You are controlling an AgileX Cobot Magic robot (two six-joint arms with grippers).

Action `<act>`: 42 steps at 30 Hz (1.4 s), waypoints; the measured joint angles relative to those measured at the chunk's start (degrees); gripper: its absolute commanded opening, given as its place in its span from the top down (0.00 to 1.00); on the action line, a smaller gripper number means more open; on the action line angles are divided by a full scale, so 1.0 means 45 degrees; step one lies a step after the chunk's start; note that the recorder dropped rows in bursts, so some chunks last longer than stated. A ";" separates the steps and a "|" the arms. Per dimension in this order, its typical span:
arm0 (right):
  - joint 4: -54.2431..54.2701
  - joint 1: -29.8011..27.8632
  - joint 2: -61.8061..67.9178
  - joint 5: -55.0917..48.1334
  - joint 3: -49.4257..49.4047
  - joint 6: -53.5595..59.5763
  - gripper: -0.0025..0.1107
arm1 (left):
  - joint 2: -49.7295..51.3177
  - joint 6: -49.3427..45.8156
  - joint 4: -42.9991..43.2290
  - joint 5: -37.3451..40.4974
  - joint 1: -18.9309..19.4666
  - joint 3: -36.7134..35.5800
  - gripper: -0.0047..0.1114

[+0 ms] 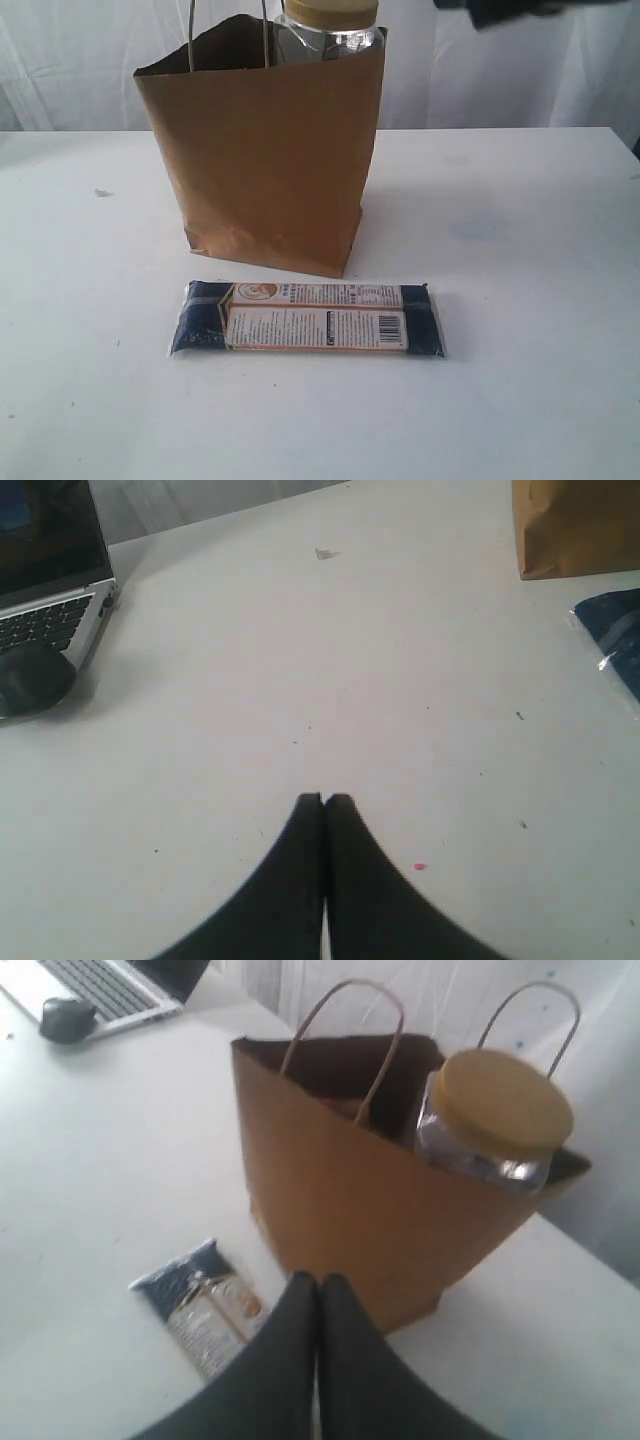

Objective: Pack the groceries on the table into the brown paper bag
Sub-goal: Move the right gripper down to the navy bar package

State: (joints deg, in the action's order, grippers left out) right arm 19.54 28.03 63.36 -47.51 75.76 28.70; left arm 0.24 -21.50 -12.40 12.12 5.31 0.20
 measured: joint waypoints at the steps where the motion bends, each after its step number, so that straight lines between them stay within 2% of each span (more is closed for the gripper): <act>1: 0.0000 0.0000 -0.0444 -0.0479 -0.0438 -0.0001 0.98 | 0.0000 0.0000 0.0000 0.0000 0.0000 0.0000 0.96; 6: 0.0050 0.0000 -0.1805 -0.2359 -0.2656 -0.0029 0.98 | 0.0000 0.0000 0.0000 0.0000 0.0000 0.0000 0.96; 12: 0.0977 0.0000 -0.1996 -0.1238 -0.4897 -0.0053 0.98 | 0.0000 0.0000 0.0000 0.0000 0.0000 0.0000 0.96; 19: 0.2314 0.0000 -0.0211 -0.1215 -0.5219 0.0000 0.98 | 0.0000 0.0000 0.0000 0.0000 0.0000 0.0000 0.96; 24: 0.2791 0.0685 0.1393 -0.1635 -0.4779 0.0781 0.98 | 0.0000 0.0000 0.0000 0.0000 0.0000 0.0000 0.96; 27: 0.1741 0.1676 0.2501 -0.1662 -0.3892 0.0845 0.98 | 0.0000 0.0000 0.0000 0.0000 0.0000 0.0000 0.96; 31: -0.1410 0.3179 0.4090 -0.1136 -0.2477 0.0588 0.98 | 0.0000 0.0000 0.0000 0.0000 0.0000 0.0000 0.96; 34: -0.3386 0.4058 0.5553 0.0241 -0.1831 0.0603 0.98 | 0.0000 0.0000 0.0000 0.0000 0.0000 0.0000 0.96; 36: -0.3856 0.4309 0.6388 0.1372 -0.1653 0.0883 0.97 | 0.0000 0.0000 0.0000 0.0000 0.0000 0.0000 0.96; 38: -0.4095 0.4357 0.7234 0.2636 -0.1605 0.1091 0.92 | 0.0000 0.0000 0.0000 0.0000 0.0000 0.0000 0.96; 42: -0.4223 0.4404 0.8529 0.3947 -0.1598 0.1181 0.65 | 0.0000 0.0000 0.0000 0.0000 0.0000 0.0000 0.96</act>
State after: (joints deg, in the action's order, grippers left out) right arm 0.54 47.85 101.74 -29.75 68.57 34.02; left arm 0.24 -21.50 -12.40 12.12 5.31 0.20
